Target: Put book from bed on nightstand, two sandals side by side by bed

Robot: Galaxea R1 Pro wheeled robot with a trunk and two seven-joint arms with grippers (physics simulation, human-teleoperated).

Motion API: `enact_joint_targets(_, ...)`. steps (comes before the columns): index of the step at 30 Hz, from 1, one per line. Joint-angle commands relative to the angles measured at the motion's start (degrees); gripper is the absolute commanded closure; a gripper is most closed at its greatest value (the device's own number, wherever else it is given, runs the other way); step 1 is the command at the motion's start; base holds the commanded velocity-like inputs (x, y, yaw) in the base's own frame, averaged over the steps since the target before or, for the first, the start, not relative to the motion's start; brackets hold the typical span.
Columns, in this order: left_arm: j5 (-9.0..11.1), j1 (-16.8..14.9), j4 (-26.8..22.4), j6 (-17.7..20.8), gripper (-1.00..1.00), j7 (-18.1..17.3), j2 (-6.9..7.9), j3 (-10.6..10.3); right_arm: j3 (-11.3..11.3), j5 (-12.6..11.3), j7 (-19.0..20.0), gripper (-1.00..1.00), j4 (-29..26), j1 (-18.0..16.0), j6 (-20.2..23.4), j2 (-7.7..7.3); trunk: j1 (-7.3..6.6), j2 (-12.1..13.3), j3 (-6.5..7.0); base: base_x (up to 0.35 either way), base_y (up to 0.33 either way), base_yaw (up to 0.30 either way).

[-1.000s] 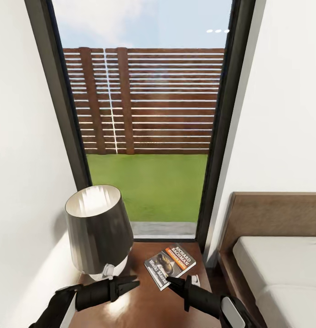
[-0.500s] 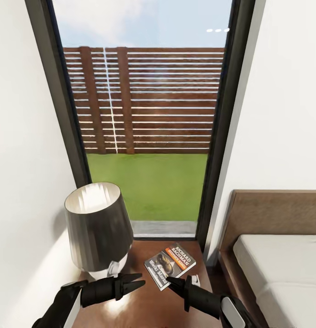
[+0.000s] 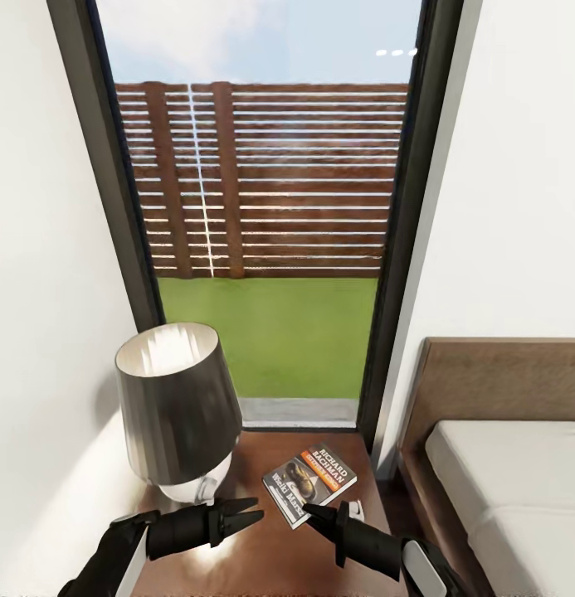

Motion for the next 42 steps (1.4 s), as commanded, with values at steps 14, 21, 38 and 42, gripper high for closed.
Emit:
enact_joint_targets(14,0.12,-0.03,0.10,0.53,-1.00,0.06,-0.06,-0.07,-0.32,0.21,0.23,1.00,0.00,-0.07,0.25,0.06,3.07,-5.66,-2.57,0.000,0.000,0.000)
enact_joint_targets(21,0.12,-0.03,0.11,0.53,-1.00,0.07,-0.07,-0.08,-0.32,0.21,0.25,1.00,0.00,-0.05,0.26,0.06,4.61,-8.46,-3.83,0.000,0.000,0.000)
enact_joint_targets(38,0.20,-0.03,0.17,0.44,-1.00,0.07,-0.08,-0.08,-0.32,0.21,0.22,1.00,0.00,-0.06,0.26,0.06,7.69,-14.08,-6.34,0.000,0.000,0.000)
enact_joint_targets(42,0.20,-0.03,0.18,0.44,-1.00,0.07,-0.08,-0.08,-0.32,0.21,0.23,1.00,0.00,-0.06,0.26,0.06,7.69,-14.08,-6.34,0.000,0.000,0.000)
